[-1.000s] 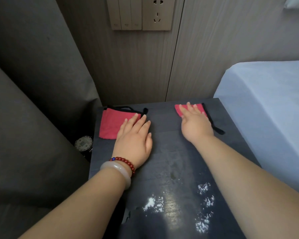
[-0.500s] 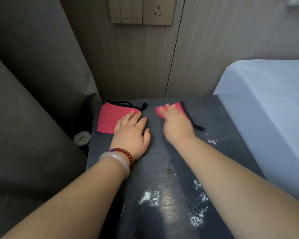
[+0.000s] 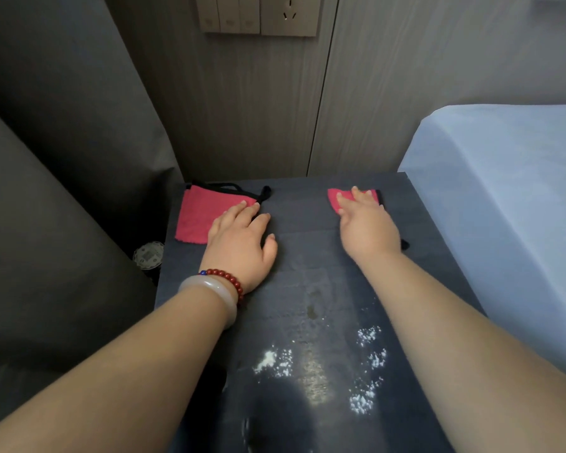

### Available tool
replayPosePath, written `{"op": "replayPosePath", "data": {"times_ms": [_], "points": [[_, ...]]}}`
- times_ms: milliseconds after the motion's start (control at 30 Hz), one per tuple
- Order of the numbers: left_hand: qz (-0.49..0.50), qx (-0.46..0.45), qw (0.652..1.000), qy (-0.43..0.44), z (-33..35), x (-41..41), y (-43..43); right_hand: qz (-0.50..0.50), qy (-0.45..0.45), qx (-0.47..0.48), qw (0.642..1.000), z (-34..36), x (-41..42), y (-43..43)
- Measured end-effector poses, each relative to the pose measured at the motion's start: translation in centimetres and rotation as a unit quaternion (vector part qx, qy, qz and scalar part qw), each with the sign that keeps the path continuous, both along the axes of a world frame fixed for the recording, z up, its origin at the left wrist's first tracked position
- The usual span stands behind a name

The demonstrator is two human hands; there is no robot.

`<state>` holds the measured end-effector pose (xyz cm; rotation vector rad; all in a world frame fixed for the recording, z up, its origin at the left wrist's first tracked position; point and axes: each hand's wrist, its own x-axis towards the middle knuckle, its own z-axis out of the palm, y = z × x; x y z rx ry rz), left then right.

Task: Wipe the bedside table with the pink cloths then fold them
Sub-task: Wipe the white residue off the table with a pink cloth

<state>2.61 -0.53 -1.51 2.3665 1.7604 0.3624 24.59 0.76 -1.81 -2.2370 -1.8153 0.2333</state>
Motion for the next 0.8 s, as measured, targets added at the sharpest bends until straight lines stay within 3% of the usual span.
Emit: {"op": "replayPosePath", "data": {"times_ms": [167, 200, 300, 333, 433, 500, 633, 667, 800], "points": [[-0.001, -0.002, 1.000, -0.003, 0.0, -0.1, -0.2, 0.160, -0.017, -0.004, 0.987, 0.3, -4.2, -1.2], [-0.002, -0.004, 1.000, -0.002, 0.1, -0.1, -0.2, 0.137, -0.012, -0.006, 0.990, 0.7, -3.1, -1.1], [-0.008, -0.008, 1.000, 0.006, 0.0, -0.1, 0.0, -0.053, -0.021, -0.016, 0.998, 1.8, 0.4, -0.2], [-0.010, -0.007, 1.000, 0.008, -0.1, -0.1, 0.0, -0.057, -0.028, -0.017, 0.998, 2.0, -0.4, -0.2], [-0.011, -0.006, 1.000, 0.002, -0.2, -0.2, 0.0, 0.133, -0.014, -0.007, 0.991, 0.8, -5.3, -1.6], [-0.012, -0.006, 1.000, -0.002, -0.2, -0.2, -0.1, 0.187, -0.006, 0.005, 0.982, 0.6, -4.4, -1.9], [-0.013, -0.003, 1.000, 0.003, -0.2, -0.2, 0.1, -0.072, -0.017, -0.033, 0.997, 1.8, 2.0, -0.8], [-0.011, -0.002, 1.000, 0.001, -0.2, -0.2, 0.1, -0.073, -0.027, -0.028, 0.997, 2.0, 0.9, -0.8], [-0.011, -0.002, 1.000, 0.006, -0.1, -0.1, -0.1, 0.182, 0.006, 0.011, 0.983, 0.1, -4.2, -2.0]]}}
